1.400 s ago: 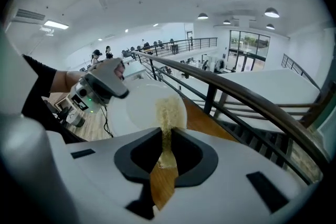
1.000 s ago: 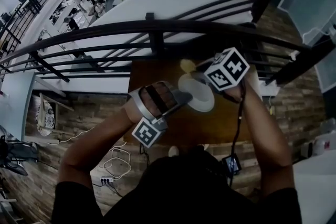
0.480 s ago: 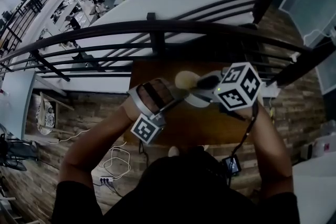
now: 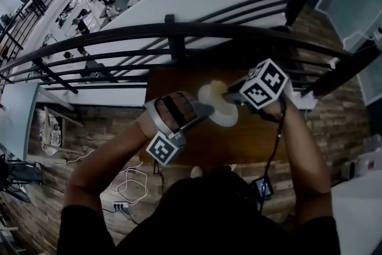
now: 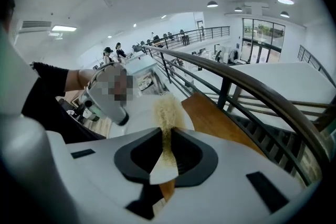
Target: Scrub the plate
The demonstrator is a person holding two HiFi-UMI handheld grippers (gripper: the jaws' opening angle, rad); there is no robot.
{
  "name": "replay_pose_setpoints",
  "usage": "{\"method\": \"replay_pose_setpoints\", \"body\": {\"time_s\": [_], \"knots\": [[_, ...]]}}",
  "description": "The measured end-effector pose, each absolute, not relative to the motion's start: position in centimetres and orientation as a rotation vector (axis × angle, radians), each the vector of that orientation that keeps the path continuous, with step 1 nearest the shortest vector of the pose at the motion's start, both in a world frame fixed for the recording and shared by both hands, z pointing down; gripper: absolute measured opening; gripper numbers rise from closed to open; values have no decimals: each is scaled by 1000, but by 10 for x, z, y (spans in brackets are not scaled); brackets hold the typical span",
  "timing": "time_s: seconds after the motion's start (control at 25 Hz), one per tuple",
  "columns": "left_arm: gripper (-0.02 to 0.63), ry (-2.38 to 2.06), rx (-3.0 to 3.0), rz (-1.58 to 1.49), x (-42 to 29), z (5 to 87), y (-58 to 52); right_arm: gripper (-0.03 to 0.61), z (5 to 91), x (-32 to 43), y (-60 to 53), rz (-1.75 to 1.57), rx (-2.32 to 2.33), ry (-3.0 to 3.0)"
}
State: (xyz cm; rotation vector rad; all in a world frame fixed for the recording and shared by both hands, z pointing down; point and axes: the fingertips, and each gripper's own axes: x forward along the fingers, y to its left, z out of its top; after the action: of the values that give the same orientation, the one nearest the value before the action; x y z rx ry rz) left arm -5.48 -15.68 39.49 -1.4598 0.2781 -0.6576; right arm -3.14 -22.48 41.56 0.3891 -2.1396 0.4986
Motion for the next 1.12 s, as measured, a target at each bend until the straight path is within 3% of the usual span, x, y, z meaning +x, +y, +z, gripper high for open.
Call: {"method": "replay_pose_setpoints", "body": {"time_s": [0.24, 0.68, 1.12], "knots": [[18, 259, -1463, -682, -55, 406, -159, 54, 391, -66, -191, 468, 229, -2185], [20, 255, -1441, -647, -60, 392, -154, 54, 445, -1, -215, 526, 286, -1935], [18, 182, -1442, -593, -32, 397, -138, 54, 402, -54, -221, 355, 226, -1990]]}}
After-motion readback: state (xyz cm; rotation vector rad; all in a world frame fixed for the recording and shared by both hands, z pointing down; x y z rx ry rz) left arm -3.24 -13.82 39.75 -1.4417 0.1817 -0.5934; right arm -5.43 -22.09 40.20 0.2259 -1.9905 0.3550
